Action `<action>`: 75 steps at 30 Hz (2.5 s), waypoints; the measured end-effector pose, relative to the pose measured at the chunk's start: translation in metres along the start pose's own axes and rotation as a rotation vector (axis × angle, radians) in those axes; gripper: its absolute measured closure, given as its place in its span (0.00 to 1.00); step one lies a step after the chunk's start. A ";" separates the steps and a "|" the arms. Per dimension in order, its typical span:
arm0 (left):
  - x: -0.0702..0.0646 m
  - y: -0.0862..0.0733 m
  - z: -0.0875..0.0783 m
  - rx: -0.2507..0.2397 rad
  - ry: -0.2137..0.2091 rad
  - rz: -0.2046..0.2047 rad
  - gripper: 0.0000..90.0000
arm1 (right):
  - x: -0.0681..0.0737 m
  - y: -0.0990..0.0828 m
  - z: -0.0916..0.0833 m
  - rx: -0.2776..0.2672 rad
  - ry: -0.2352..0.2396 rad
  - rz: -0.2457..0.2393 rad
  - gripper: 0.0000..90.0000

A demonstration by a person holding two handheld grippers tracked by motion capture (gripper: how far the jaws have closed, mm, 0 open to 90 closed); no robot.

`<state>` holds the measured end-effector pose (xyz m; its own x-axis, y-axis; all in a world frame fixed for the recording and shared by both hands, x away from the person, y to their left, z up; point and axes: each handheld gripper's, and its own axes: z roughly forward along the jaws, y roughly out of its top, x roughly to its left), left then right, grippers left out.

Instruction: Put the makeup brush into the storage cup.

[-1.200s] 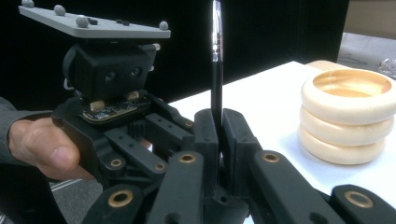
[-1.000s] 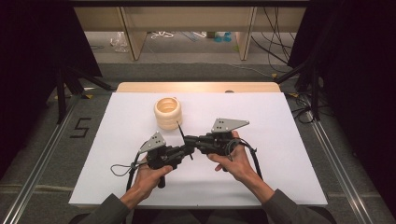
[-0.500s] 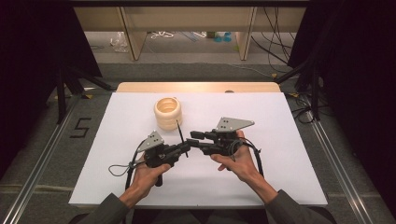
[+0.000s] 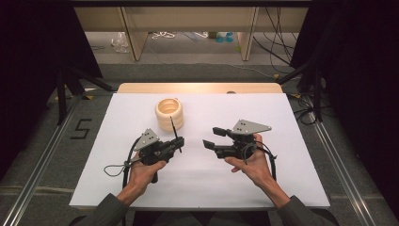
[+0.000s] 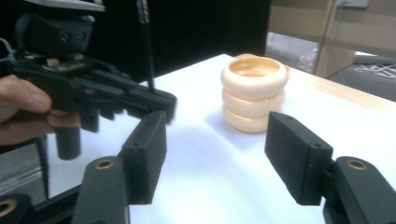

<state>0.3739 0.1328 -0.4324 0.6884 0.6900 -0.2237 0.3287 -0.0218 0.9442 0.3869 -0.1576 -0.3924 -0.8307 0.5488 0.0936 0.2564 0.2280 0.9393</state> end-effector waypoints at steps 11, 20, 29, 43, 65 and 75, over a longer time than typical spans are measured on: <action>0.006 0.002 -0.003 -0.004 0.030 0.002 0.94 | -0.004 -0.008 -0.015 -0.002 -0.058 0.007 0.36; 0.017 0.008 -0.006 -0.009 0.063 -0.014 0.94 | -0.005 -0.018 -0.022 0.000 -0.052 0.049 0.33; 0.025 0.010 -0.005 -0.008 0.095 -0.015 0.94 | -0.009 -0.028 -0.033 0.012 -0.089 0.058 0.33; 0.033 0.015 -0.005 -0.014 0.111 -0.020 0.94 | -0.007 -0.042 -0.046 0.001 -0.122 0.070 0.30; 0.047 0.026 0.002 -0.004 0.136 -0.036 0.94 | -0.005 -0.051 -0.056 0.026 -0.140 0.065 0.28; 0.058 0.038 0.002 -0.012 0.144 -0.045 0.94 | -0.007 -0.052 -0.057 0.032 -0.159 0.066 0.28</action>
<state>0.4279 0.1702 -0.4097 0.5728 0.7870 -0.2294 0.3487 0.0193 0.9370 0.3509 -0.2191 -0.4225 -0.7234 0.6833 0.0990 0.3257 0.2112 0.9216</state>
